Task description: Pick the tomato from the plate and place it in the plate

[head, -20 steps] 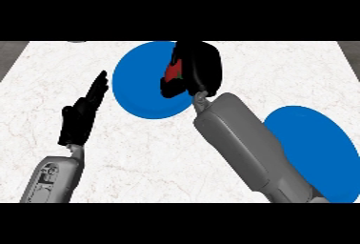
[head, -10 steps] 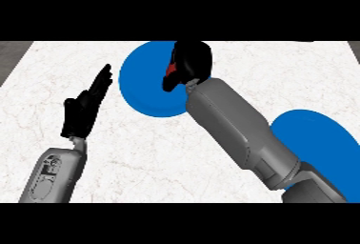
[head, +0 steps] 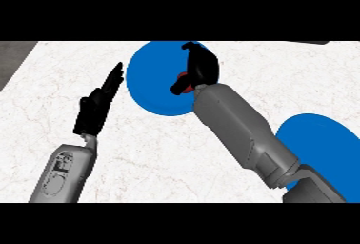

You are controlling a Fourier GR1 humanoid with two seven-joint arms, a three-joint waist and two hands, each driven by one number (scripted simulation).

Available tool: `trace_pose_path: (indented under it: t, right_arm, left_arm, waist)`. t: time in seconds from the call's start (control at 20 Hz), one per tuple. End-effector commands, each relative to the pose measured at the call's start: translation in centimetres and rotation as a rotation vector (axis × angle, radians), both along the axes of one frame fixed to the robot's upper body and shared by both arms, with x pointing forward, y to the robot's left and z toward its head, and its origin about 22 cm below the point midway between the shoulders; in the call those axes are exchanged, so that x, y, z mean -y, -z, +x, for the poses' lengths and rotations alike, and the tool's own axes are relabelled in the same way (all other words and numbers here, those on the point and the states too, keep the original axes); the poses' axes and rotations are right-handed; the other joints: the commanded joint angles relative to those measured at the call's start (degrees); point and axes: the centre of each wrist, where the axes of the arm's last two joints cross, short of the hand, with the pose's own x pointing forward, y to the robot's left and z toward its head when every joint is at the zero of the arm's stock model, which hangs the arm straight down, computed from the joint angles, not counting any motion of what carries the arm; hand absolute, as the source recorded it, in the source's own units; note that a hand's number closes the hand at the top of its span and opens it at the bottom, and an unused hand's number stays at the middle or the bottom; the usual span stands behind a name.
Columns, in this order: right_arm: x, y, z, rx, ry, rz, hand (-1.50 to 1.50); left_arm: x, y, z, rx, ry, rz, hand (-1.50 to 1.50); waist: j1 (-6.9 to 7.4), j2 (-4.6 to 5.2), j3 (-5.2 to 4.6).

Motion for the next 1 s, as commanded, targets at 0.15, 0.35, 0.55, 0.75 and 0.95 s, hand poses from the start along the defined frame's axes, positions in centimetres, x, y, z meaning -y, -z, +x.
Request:
trace_pose_path:
  t: [0.15, 0.35, 0.55, 0.75, 0.95]
  right_arm:
    - [-0.2, -1.6, 0.0, 0.159, 0.009, 0.288, -1.50]
    - [0.4, -1.3, 0.0, 0.272, 0.134, 0.412, -1.50]
    - [0.7, -0.5, -0.5, 0.296, 0.188, 0.482, -1.50]
    - [2.2, 0.9, -1.1, 0.346, 0.224, 0.544, -1.50]
    - [6.5, 2.7, -2.7, 0.330, 0.206, 0.559, -1.50]
  left_arm:
    - [-0.5, -0.8, 0.0, 0.004, -0.015, -0.001, 0.00]
    - [-2.0, -0.9, 0.1, -0.001, -0.038, 0.000, 0.00]
    - [-3.1, 0.2, -0.5, -0.030, -0.081, -0.003, 0.00]
    - [-3.5, 0.9, -2.0, -0.034, -0.110, -0.002, 0.00]
    - [-3.7, 0.4, -1.7, -0.038, -0.127, -0.001, 0.00]
  waist:
    - [-0.19, -0.53, 0.12]
    - [-1.90, -0.89, 0.07]
    - [-5.03, -1.74, 0.03]
    - [-6.74, -2.16, 0.04]
    - [-8.07, -2.38, 0.02]
